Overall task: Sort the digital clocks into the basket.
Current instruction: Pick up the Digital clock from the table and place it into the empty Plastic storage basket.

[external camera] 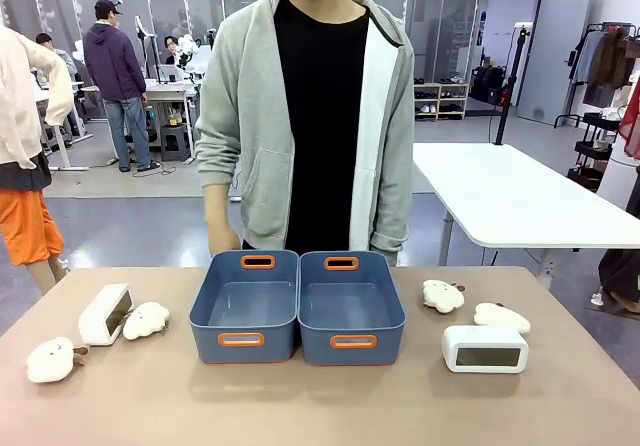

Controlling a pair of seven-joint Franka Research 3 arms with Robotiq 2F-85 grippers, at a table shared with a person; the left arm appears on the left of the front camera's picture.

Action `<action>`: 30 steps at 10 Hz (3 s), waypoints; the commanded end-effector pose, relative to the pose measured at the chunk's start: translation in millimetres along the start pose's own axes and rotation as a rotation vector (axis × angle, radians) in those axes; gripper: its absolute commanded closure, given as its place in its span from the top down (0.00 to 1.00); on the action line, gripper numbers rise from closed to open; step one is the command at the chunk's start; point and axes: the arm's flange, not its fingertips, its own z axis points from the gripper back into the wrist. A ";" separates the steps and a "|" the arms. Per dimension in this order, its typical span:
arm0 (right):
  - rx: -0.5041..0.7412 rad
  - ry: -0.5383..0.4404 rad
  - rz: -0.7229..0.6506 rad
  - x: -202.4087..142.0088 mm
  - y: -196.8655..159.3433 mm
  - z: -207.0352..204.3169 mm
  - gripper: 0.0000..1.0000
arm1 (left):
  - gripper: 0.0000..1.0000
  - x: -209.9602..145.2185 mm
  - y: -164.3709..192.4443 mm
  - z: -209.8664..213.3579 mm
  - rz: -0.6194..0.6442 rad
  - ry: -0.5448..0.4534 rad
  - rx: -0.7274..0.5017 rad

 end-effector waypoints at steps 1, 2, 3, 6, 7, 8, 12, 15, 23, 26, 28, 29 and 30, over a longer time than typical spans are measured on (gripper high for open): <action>0.005 0.006 0.006 0.5 5.7 -2.7 1.00 | 1.00 0.8 -2.5 -1.0 -0.009 0.013 -0.015; 0.005 0.006 0.006 0.5 5.7 -2.7 1.00 | 1.00 0.8 -2.5 -1.0 -0.009 0.013 -0.015; 0.005 0.006 0.006 0.5 5.7 -2.7 1.00 | 1.00 0.8 -2.5 -1.0 -0.009 0.013 -0.015; 0.005 0.006 0.006 0.5 5.7 -2.7 1.00 | 1.00 0.8 -2.5 -1.0 -0.009 0.013 -0.015; 0.005 0.006 0.006 0.5 5.7 -2.7 1.00 | 1.00 0.8 -2.5 -1.0 -0.009 0.013 -0.015; 0.005 0.006 0.006 0.5 5.7 -2.7 1.00 | 1.00 0.8 -2.5 -1.0 -0.009 0.013 -0.015; 0.005 0.006 0.006 0.5 5.7 -2.7 1.00 | 1.00 0.8 -2.5 -1.0 -0.009 0.013 -0.015; 0.005 0.006 0.006 0.5 5.7 -2.7 1.00 | 1.00 0.8 -2.5 -1.0 -0.009 0.013 -0.015; 0.005 0.006 0.006 0.5 5.7 -2.7 1.00 | 1.00 0.8 -2.5 -1.0 -0.009 0.013 -0.015; 0.005 0.006 0.006 0.5 5.7 -2.7 1.00 | 1.00 0.8 -2.5 -1.0 -0.009 0.013 -0.015; -0.005 0.016 0.004 -1.0 3.7 -2.3 1.00 | 1.00 0.8 -2.5 -1.0 -0.009 0.013 -0.015; -0.025 0.100 0.158 9.1 25.4 -7.2 1.00 | 1.00 0.8 -2.5 -1.0 -0.009 0.013 -0.015; -0.103 0.246 0.477 25.8 45.1 -24.0 1.00 | 1.00 0.8 -2.5 -1.0 -0.009 0.013 -0.015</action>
